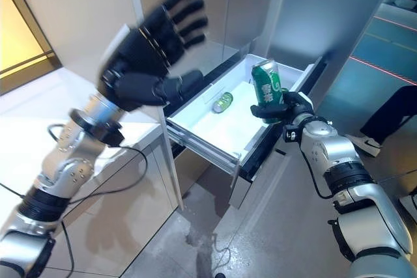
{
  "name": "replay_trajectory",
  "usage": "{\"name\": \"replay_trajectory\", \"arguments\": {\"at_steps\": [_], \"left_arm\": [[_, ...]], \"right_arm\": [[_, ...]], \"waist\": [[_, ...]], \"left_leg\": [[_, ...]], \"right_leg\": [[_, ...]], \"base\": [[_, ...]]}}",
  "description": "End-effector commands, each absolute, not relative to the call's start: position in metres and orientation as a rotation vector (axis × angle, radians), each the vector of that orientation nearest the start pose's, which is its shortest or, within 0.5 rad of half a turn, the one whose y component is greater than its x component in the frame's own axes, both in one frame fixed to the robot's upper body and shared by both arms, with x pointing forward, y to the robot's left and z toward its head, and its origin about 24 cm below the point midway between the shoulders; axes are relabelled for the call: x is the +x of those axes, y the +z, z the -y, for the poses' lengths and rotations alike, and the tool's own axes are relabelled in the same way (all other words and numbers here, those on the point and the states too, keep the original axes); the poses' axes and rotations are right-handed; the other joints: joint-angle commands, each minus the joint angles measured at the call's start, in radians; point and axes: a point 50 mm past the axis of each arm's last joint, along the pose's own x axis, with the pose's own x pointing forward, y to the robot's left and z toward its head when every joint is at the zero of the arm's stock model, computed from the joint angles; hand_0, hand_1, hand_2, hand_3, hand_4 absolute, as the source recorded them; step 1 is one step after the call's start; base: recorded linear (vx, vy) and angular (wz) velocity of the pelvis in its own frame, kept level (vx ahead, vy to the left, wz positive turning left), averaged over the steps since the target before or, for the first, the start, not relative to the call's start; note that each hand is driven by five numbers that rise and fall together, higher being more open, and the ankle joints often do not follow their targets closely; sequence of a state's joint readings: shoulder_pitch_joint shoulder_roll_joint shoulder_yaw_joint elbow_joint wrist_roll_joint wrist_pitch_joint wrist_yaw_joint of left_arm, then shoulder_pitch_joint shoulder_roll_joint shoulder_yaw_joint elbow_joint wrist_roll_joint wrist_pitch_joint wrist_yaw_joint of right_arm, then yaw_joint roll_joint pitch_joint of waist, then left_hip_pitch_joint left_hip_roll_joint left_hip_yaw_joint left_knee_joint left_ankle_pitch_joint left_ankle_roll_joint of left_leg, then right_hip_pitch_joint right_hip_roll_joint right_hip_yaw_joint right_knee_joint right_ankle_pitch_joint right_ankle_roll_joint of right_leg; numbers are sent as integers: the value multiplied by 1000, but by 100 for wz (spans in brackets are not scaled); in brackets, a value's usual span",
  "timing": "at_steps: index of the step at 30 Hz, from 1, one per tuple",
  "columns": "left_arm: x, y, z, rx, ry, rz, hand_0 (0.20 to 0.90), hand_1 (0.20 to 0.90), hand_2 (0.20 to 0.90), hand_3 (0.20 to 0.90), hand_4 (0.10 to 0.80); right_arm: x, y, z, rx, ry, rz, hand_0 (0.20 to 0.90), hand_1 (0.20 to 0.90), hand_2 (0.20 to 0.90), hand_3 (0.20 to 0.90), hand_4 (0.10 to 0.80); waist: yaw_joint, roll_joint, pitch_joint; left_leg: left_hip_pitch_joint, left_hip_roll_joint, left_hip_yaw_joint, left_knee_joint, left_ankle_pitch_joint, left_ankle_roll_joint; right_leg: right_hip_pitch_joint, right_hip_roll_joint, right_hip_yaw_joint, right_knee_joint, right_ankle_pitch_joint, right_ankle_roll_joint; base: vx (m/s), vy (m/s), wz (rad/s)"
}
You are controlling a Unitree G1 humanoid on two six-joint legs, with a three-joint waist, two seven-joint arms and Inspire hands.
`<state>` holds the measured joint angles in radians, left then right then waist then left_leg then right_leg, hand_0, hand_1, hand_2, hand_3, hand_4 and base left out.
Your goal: Put drinks into fridge and close the fridge
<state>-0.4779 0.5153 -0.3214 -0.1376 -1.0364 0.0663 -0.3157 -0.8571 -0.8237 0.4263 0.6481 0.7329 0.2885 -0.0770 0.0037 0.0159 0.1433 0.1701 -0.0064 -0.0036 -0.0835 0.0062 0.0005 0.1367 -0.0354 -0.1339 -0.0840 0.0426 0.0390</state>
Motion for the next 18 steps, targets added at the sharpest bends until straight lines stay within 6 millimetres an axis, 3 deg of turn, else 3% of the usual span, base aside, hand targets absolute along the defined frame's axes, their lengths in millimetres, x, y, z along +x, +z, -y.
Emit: {"name": "replay_trajectory", "arguments": {"at_steps": [1,6,10,18], "left_arm": [[269,148,-90,-590,-1040,134,900,900,900,900,800],[238,87,-85,-730,-1042,-94,900,900,900,900,800],[223,60,-87,-722,-1045,-190,900,900,900,900,800],[209,10,-102,-472,-956,-356,900,900,900,900,800]], "right_arm": [[377,346,256,-232,-165,473,300,300,300,200,100],[373,361,280,-329,-269,459,300,300,300,200,100],[372,359,295,-396,-322,403,300,300,300,200,100],[374,326,323,-510,-355,181,300,300,300,200,100]], "waist": [[62,-56,-102],[104,-56,-72],[131,-54,-48],[165,-43,3]], "left_leg": [[-41,-60,-60,77,-77,14],[-64,-58,-86,86,-73,3],[-91,-56,-95,93,-60,-3],[-150,-49,-105,116,-39,-12]], "right_leg": [[-12,37,-17,131,-128,-7],[-11,31,-48,139,-144,-13],[-24,26,-74,148,-146,-19],[-57,21,-109,173,-153,-29]], "base": [[79,13,14],[26,11,24],[-32,0,31],[-40,-13,25]]}}
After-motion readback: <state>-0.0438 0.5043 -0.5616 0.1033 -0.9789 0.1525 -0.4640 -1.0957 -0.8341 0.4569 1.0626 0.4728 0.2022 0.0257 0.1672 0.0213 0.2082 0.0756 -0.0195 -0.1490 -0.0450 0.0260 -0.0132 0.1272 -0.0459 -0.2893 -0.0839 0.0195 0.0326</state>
